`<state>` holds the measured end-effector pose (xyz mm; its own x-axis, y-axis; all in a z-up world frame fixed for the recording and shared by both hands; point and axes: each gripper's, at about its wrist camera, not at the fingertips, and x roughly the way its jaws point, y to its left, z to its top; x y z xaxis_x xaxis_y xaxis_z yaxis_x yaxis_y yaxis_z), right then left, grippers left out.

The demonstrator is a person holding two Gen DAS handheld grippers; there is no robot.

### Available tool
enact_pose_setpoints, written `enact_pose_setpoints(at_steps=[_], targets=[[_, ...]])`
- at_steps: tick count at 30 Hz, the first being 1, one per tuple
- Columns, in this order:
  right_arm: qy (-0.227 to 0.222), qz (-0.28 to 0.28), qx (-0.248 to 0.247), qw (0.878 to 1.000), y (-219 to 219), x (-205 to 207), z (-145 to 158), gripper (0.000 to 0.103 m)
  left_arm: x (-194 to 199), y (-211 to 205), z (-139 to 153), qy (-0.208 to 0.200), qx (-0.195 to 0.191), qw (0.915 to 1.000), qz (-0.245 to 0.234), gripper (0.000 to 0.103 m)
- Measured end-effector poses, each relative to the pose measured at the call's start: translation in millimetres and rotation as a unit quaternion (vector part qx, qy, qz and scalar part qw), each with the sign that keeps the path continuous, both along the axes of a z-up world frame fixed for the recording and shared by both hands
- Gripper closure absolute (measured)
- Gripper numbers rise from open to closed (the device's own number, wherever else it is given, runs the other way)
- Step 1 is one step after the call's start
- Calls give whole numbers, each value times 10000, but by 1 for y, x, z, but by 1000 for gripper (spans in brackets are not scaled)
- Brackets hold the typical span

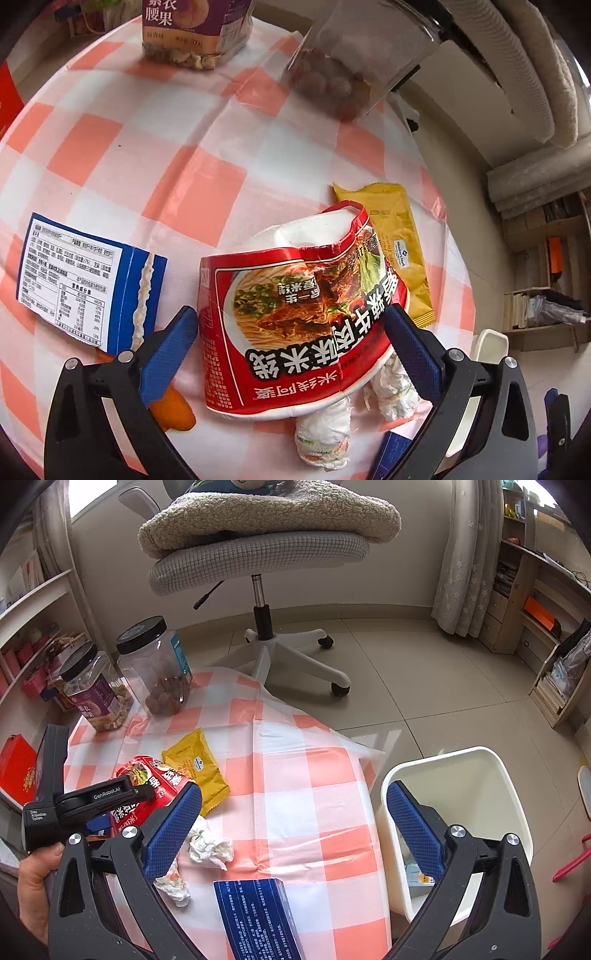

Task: Collect trash
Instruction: 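Reach the left gripper to the red noodle bag and grasp it, then lift the red noodle bag off the table with the left gripper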

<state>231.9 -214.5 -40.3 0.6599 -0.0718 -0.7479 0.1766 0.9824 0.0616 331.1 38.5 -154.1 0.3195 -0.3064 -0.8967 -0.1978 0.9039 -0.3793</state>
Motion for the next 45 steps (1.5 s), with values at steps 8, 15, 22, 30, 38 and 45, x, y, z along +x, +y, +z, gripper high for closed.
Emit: enact_pose_setpoints(at_steps=[8, 15, 22, 30, 38, 45], targets=[[207, 4, 162, 9997, 3, 8, -11, 7, -14, -1, 24, -468, -150, 9979, -410, 42], [372, 79, 295, 9988, 11, 13, -19, 7, -33, 18, 50, -741, -208, 9959, -478, 97], [422, 111, 364, 9984, 13, 9, -20, 7, -34, 34, 38, -429, -50, 9990, -129, 7], [348, -49, 500, 9981, -11, 5, -13, 7, -13, 16, 8, -83, -341, 9993, -85, 7], [448, -95, 434, 9980, -16, 10, -18, 7, -6, -18, -6, -168, -33, 9983, -558, 13], [602, 68, 339, 9976, -2, 18, -26, 7, -24, -3, 25, -668, 41, 9957, -633, 38]])
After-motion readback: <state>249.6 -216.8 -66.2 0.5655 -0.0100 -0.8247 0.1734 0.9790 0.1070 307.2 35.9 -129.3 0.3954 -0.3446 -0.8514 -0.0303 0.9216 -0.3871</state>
